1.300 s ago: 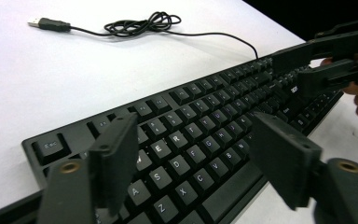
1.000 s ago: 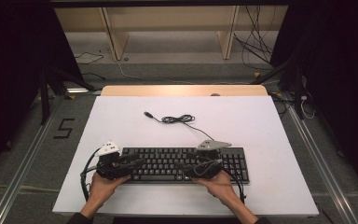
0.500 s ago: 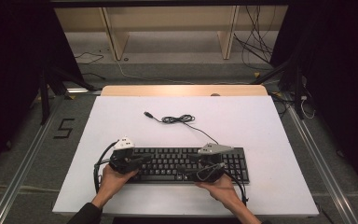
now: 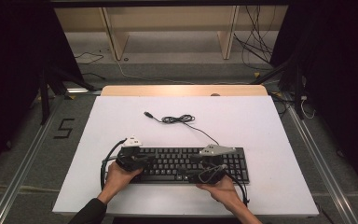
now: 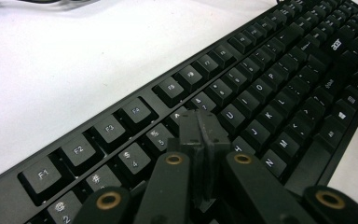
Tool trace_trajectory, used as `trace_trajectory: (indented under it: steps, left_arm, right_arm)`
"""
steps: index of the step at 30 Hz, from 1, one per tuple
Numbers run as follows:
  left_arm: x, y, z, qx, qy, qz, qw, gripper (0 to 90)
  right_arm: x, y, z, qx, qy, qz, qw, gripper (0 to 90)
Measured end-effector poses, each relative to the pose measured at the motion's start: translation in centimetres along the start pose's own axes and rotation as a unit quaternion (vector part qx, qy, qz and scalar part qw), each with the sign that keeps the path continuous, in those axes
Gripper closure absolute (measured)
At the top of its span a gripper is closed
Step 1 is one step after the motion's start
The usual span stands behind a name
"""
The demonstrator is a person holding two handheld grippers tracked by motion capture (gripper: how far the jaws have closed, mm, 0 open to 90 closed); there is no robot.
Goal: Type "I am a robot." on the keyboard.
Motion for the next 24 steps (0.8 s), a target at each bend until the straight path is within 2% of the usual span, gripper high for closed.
trace_trajectory:
  steps: [10,11,15,19,22,24]
  left_arm:
    - [-0.21,-0.64,-0.02,0.0,-0.005,-0.014,0.9999,88.9]
    - [-0.34,-0.75,-0.03,0.003,-0.007,-0.023,0.9997,89.0]
    - [-0.41,-0.85,-0.06,-0.002,-0.002,-0.019,0.9998,89.1]
    - [-0.38,-0.79,0.05,0.002,-0.007,-0.018,0.9998,89.0]
    - [-0.28,-0.49,0.15,0.002,-0.009,-0.007,0.9999,88.7]
    - [-0.13,-0.12,0.19,0.0,-0.004,0.002,1.0,85.0]
  right_arm:
    - [0.0,-0.01,-0.05,0.001,0.001,0.0,1.0,33.5]
    - [0.0,-0.01,-0.04,0.001,0.002,0.001,1.0,33.5]
    - [-0.01,-0.03,-0.02,0.0,0.001,0.0,1.0,33.5]
    - [-0.06,-0.06,-0.02,0.0,0.002,-0.002,1.0,33.6]
    - [-0.01,-0.04,-0.01,0.0,0.001,0.001,1.0,33.5]
    - [0.01,-0.03,0.0,0.001,0.0,0.001,1.0,33.5]
Point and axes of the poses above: each handheld gripper's, and its own axes: y roughly backward along the jaws, x roughly out of its top, z roughly to its right, the point moved 5 cm from there along -y, roughly forward along the jaws, and after that the axes turned 4 degrees about -y, right-handed, at the moved point
